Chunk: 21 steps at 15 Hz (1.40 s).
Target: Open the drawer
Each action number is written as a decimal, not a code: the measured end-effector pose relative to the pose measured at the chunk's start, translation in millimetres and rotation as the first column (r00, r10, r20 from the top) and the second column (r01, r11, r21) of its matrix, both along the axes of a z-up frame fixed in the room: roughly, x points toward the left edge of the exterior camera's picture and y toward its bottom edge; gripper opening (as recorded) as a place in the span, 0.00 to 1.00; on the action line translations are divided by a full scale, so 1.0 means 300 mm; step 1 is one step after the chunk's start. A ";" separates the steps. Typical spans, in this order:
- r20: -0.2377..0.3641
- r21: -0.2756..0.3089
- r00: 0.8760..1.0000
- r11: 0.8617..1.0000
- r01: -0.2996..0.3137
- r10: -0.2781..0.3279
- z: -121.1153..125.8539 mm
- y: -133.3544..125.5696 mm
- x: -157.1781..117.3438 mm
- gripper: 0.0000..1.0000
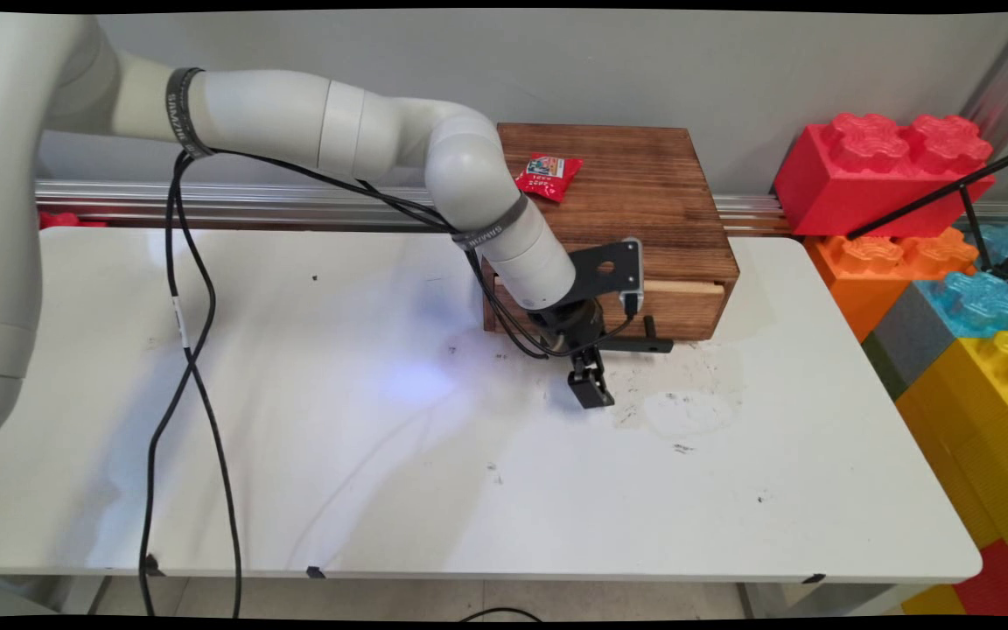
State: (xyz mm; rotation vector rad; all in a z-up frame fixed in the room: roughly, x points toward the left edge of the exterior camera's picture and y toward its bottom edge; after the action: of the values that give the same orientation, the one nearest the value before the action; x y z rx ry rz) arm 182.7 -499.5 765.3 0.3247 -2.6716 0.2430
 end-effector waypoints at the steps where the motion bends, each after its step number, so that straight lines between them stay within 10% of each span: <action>1: -0.002 0.004 1.000 1.000 -0.002 0.002 0.002 0.009 -0.007 1.00; 21: -0.032 0.084 0.999 0.996 0.005 -0.002 0.058 0.272 -0.077 1.00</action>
State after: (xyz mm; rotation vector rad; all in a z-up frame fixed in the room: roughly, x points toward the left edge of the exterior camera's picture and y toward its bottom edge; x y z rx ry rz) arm 159.6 -417.8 782.9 0.3468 -2.6559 0.1232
